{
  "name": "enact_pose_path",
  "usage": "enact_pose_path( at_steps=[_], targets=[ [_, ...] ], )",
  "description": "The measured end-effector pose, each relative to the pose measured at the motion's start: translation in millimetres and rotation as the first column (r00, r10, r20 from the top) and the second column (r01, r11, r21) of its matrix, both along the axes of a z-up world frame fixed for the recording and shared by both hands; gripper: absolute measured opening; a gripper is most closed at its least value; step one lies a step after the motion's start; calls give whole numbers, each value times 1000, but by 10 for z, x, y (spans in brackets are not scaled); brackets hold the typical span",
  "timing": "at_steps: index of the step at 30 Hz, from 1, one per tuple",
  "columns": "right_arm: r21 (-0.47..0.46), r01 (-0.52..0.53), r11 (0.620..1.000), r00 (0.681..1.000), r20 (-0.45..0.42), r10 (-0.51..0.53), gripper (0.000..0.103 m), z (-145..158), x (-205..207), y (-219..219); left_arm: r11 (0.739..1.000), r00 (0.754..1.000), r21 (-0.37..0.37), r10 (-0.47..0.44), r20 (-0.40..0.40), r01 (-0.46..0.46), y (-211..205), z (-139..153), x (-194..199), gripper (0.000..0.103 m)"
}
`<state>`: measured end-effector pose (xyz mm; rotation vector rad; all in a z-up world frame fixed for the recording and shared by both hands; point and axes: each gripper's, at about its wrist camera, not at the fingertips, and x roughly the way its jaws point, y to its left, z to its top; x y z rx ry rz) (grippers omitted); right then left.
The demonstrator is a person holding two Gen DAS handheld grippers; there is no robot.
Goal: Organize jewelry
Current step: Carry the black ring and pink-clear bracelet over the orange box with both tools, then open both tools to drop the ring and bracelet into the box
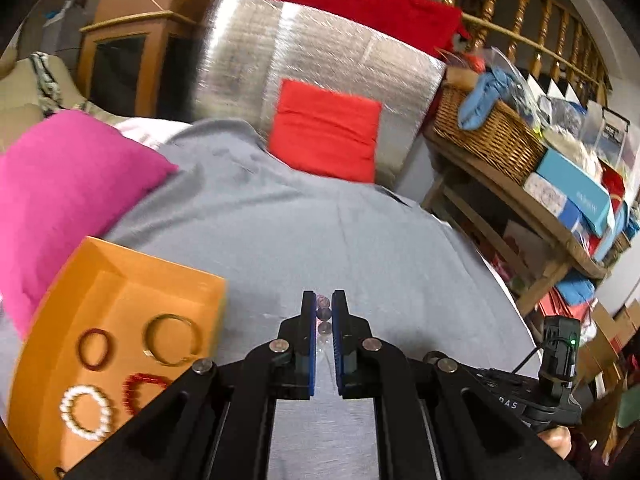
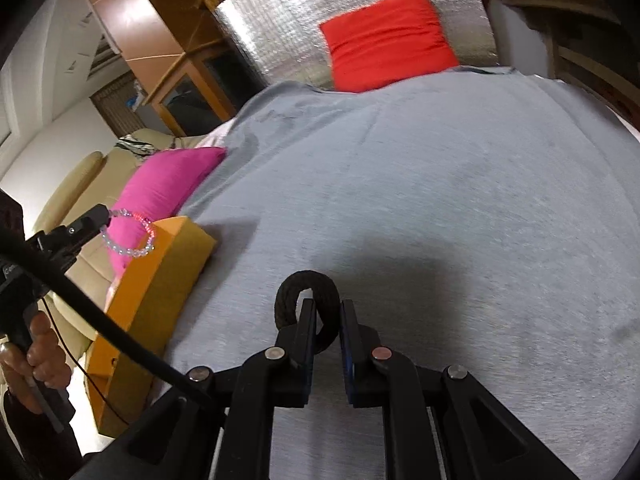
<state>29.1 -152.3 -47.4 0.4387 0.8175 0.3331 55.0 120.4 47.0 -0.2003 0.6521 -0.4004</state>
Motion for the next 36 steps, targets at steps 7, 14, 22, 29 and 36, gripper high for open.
enact_pose_path(
  at_steps=[7, 14, 22, 29, 36],
  targets=[
    [18, -93, 995, 994, 58, 92, 13, 300, 62, 529, 994, 993, 12, 113, -15, -113, 580, 25, -29, 7],
    [-12, -213, 977, 974, 77, 213, 13, 601, 248, 1343, 974, 972, 4, 228, -65, -228, 1160, -106, 30, 7],
    [-102, -331, 938, 942, 34, 335, 13, 828, 533, 2272, 949, 940, -60, 296, -170, -309, 1663, -383, 194, 7],
    [-183, -354, 917, 935, -55, 350, 13, 735, 870, 2749, 944, 923, -87, 287, -257, -318, 1734, -628, 366, 7],
    [-242, -357, 902, 933, -137, 333, 13, 590, 1327, 3034, 957, 924, -70, 249, -291, -280, 1599, -726, 505, 7]
  ],
)
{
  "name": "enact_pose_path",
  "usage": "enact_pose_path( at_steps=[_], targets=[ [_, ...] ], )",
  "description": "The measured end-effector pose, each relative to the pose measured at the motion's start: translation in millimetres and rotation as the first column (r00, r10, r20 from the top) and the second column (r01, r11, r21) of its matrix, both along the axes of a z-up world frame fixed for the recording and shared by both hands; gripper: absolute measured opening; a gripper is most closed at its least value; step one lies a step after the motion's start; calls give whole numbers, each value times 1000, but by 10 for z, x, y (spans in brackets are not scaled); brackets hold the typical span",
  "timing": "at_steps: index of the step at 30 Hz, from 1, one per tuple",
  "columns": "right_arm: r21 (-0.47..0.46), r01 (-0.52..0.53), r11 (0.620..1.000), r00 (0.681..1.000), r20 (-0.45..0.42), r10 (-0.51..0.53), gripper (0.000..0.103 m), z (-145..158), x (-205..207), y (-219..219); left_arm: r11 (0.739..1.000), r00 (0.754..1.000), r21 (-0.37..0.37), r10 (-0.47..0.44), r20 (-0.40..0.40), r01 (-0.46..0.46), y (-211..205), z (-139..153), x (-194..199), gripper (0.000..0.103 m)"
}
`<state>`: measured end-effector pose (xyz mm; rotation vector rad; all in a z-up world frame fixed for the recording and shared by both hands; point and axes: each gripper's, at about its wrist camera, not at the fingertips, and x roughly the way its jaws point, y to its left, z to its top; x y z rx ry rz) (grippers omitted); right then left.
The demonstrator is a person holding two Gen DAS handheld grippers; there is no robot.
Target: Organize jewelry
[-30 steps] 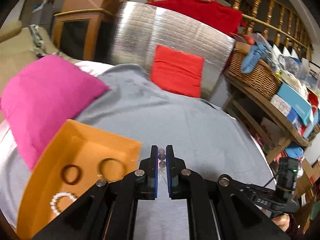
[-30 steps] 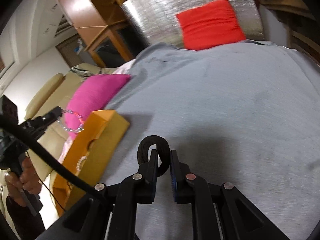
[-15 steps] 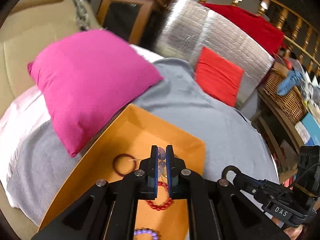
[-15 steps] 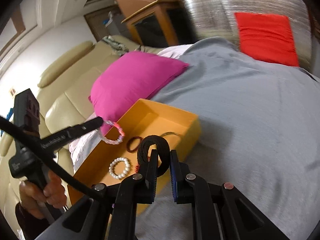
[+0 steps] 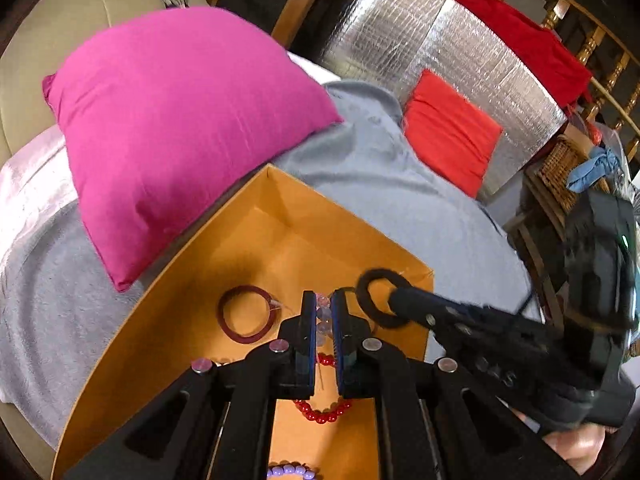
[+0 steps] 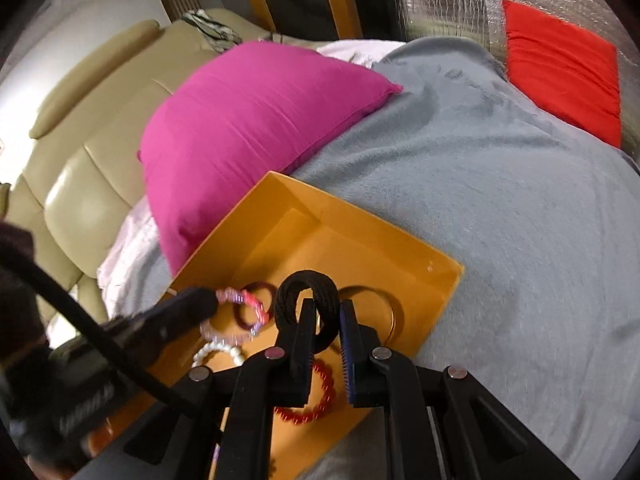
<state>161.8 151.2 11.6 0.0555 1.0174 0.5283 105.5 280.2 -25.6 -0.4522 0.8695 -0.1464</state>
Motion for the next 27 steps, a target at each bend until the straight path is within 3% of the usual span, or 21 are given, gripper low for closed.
enact_pose_path(
  at_steps=[5, 13, 27],
  targets=[
    [-60, 35, 998, 997, -62, -39, 13, -173, 173, 7, 1000, 997, -2, -5, -73, 5, 28, -175, 115, 7],
    [-105, 28, 994, 997, -70, -36, 14, -181, 180, -21, 999, 997, 5, -35, -72, 35, -49, -155, 126, 7],
    [14, 90, 996, 996, 0, -90, 14, -21, 61, -302, 1000, 998, 5, 11, -54, -11, 56, -56, 95, 9]
  ],
)
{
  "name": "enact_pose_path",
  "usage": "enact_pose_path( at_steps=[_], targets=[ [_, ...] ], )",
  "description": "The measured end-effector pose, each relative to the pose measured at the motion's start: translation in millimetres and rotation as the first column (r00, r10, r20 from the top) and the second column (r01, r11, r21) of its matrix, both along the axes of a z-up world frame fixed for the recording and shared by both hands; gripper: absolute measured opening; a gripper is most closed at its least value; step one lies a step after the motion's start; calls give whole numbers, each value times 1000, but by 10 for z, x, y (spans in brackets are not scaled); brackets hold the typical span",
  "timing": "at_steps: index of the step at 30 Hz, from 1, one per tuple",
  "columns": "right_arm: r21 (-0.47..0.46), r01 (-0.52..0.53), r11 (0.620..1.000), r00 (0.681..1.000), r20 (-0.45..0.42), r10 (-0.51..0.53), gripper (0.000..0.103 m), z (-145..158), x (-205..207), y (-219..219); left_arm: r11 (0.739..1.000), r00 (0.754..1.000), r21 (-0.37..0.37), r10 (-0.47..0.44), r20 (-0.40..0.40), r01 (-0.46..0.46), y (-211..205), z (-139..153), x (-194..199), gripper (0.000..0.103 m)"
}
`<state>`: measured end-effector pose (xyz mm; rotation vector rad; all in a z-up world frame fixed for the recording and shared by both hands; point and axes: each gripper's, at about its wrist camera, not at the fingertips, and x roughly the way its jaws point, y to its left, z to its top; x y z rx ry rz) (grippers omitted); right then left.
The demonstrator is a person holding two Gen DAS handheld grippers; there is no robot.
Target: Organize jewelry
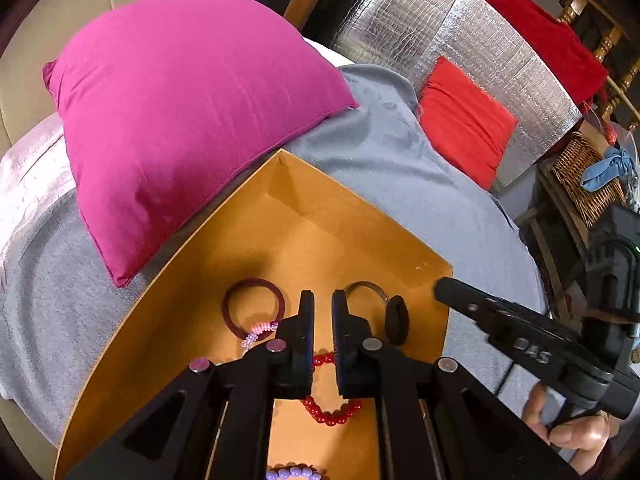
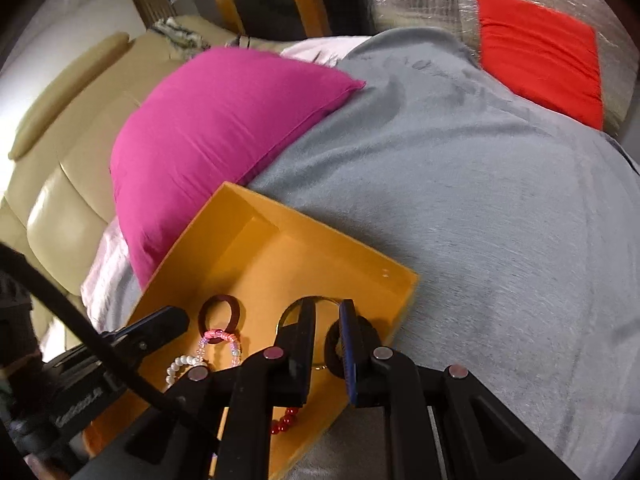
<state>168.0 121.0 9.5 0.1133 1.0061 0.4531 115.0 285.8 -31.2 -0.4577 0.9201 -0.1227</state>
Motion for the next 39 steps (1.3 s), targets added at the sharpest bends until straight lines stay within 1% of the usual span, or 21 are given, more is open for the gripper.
enact_pose_path(
  at_steps=[1, 3, 4, 5, 7, 9, 11, 12, 13, 16, 17, 18, 19, 21, 25, 27, 29, 30, 34, 37, 39],
  targets=[
    [12, 8, 1000, 1000, 9, -8, 14, 32, -41, -56, 1000, 1000, 2, -1, 4, 1, 0, 15, -12, 12],
    [36, 20, 999, 999, 27, -21, 14, 92, -146, -169, 1000, 1000, 4, 1, 22, -1, -2, 60, -54, 30],
    [49, 25, 998, 999, 35, -27, 14, 122, -205, -220, 1000, 999, 8, 6, 34, -6, -1, 91, -86, 35],
    [76, 33, 997, 998, 49, -36, 14, 176, -313, -305, 1000, 998, 21, 18, 60, -20, 1, 153, -147, 42],
    [110, 41, 993, 996, 69, -48, 16, 255, -471, -409, 997, 993, 68, 41, 113, -48, -13, 269, -265, 49],
    [138, 47, 989, 994, 94, -60, 26, 352, -719, -549, 985, 983, 144, 64, 172, -90, -48, 380, -417, 61],
    [153, 48, 987, 993, 104, -64, 49, 400, -903, -633, 965, 970, 226, 82, 228, -135, -104, 468, -593, 68],
    [158, 47, 986, 991, 119, -66, 51, 440, -1049, -701, 953, 965, 260, 87, 247, -153, -131, 499, -670, 71],
    [154, 45, 987, 989, 135, -66, 52, 469, -1155, -749, 936, 959, 307, 88, 268, -172, -177, 544, -775, 72],
    [107, 18, 994, 984, 172, -36, 52, 547, -1449, -822, 891, 948, 403, 81, 308, -208, -286, 682, -1089, 74],
    [94, 8, 996, 982, 185, -26, 52, 574, -1545, -838, 884, 943, 415, 80, 322, -217, -307, 720, -1179, 76],
    [83, 0, 997, 980, 196, -16, 52, 593, -1632, -865, 872, 936, 431, 80, 343, -232, -342, 775, -1326, 80],
    [68, -9, 998, 978, 210, -6, 52, 625, -1725, -877, 855, 929, 453, 85, 360, -254, -378, 835, -1470, 82],
    [36, -24, 999, 970, 241, 14, 52, 691, -1911, -899, 833, 917, 481, 74, 392, -272, -444, 973, -1695, 82],
    [25, -57, 998, 958, 284, 48, 52, 820, -2201, -894, 822, 911, 484, 94, 402, -299, -410, 1225, -2003, 83],
    [25, -76, 997, 948, 313, 65, 52, 915, -2390, -855, 804, 899, 492, 116, 422, -335, -385, 1373, -2170, 83],
    [23, -98, 995, 938, 336, 85, 52, 997, -2562, -806, 773, 891, 512, 146, 430, -374, -393, 1508, -2325, 83],
    [23, -106, 994, 934, 346, 92, 52, 1033, -2630, -784, 764, 887, 515, 157, 434, -388, -383, 1560, -2387, 83],
    [24, -145, 989, 915, 384, 125, 52, 1203, -2912, -710, 738, 868, 517, 189, 459, -434, -354, 1761, -2649, 85],
    [28, -159, 987, 905, 403, 135, 53, 1310, -3105, -677, 726, 857, 517, 196, 476, -453, -373, 1888, -2815, 87],
    [25, -172, 985, 897, 417, 146, 54, 1401, -3245, -670, 711, 847, 521, 202, 492, -473, -406, 1981, -2946, 94]
  ],
)
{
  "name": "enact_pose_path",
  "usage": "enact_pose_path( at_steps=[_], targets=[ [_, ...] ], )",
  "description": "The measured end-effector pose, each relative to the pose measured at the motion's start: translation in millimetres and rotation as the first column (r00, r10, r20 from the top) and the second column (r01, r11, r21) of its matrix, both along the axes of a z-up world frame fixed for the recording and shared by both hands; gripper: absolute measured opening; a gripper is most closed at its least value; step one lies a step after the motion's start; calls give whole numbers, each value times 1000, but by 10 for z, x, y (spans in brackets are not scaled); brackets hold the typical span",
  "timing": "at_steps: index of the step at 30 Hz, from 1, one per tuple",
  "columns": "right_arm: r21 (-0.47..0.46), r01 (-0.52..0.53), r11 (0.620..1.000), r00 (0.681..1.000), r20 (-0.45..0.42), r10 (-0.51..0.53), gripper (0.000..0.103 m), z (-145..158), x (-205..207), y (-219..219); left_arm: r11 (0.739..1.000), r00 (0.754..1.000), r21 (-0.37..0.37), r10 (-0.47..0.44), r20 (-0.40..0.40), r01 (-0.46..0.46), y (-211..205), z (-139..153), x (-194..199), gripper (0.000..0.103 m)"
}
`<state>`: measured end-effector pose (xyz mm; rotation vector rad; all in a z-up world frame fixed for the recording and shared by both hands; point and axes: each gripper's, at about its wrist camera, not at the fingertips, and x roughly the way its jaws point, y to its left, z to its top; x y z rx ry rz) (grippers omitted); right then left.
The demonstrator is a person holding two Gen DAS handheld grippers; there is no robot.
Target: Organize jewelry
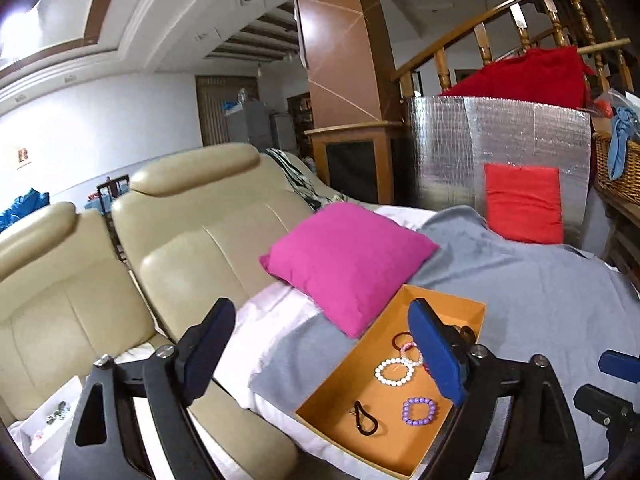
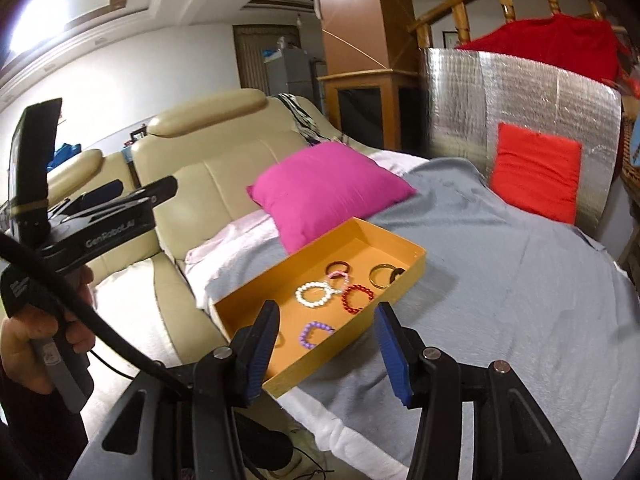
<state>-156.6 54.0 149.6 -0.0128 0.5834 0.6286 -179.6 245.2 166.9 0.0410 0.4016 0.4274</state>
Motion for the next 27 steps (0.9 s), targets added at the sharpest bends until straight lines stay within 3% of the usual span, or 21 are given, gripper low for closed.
enact_pose_path(
  at_steps=[5, 19, 27],
  targets=[
    [20, -11, 1000, 999, 41, 10, 61, 188, -272, -56, 998, 1000, 50, 29, 8, -29, -110, 159, -232, 100],
    [40, 64, 997, 998, 14, -65, 65, 328, -647, -199, 1000, 998, 13, -11, 62, 10, -284, 455, -799, 101],
    [31, 75, 997, 997, 33, -76, 67, 329, -753, -152, 1000, 999, -9, -13, 51, 14, -228, 448, -792, 101]
  ],
)
